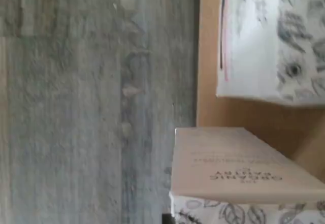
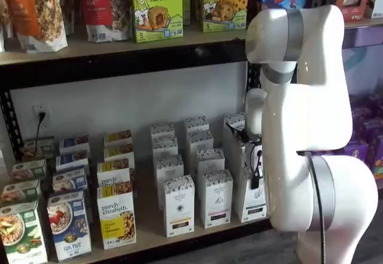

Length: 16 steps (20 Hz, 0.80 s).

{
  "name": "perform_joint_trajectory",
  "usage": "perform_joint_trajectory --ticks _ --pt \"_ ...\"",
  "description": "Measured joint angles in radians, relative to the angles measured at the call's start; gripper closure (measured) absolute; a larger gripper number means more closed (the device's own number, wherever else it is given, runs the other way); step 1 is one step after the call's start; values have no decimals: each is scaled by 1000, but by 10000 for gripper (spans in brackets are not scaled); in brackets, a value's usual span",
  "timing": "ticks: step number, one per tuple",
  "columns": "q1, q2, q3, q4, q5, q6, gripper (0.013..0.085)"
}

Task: Pick up the white box with a green strip in the middle, on the bottom shelf, the sixth box from the left

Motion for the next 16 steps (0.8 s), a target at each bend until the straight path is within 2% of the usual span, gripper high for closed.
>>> perform_joint_trajectory --ticks 2,6,9,12,14,16 --pt "9 -50 67 25 -14 -13 450" --pt "31 -172 232 26 -68 8 450" --pt "52 -283 367 60 -100 -3 450" --pt "73 -389 485 44 -125 34 450" --pt "86 -447 535 36 -107 53 450" --pt "95 -497 579 7 -95 92 450"
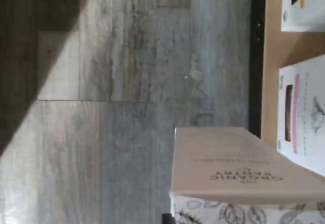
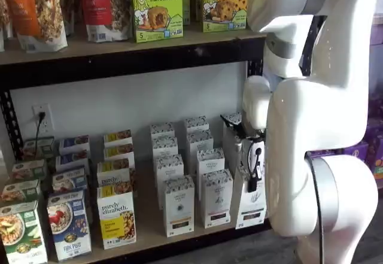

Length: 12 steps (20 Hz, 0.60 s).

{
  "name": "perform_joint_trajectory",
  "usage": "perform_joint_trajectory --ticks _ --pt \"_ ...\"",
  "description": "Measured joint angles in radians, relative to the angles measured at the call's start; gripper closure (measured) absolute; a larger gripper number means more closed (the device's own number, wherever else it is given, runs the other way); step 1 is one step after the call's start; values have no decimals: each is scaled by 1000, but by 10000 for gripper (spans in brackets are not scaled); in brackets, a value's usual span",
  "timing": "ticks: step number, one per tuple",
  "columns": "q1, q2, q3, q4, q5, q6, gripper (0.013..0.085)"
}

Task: Pick up the white box with a green strip in the middle, on the bottom shelf, the sixth box from the left

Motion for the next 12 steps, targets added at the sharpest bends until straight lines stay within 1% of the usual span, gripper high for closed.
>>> perform_joint_trajectory --ticks 1,2,4,7,12 --pt "6 -35 29 -27 9 32 450" --pt "13 -67 53 -40 20 50 450" --pt "27 -127 99 -49 42 73 450" --pt "50 -224 170 -43 78 88 450" --pt "78 -357 261 -4 125 80 450"
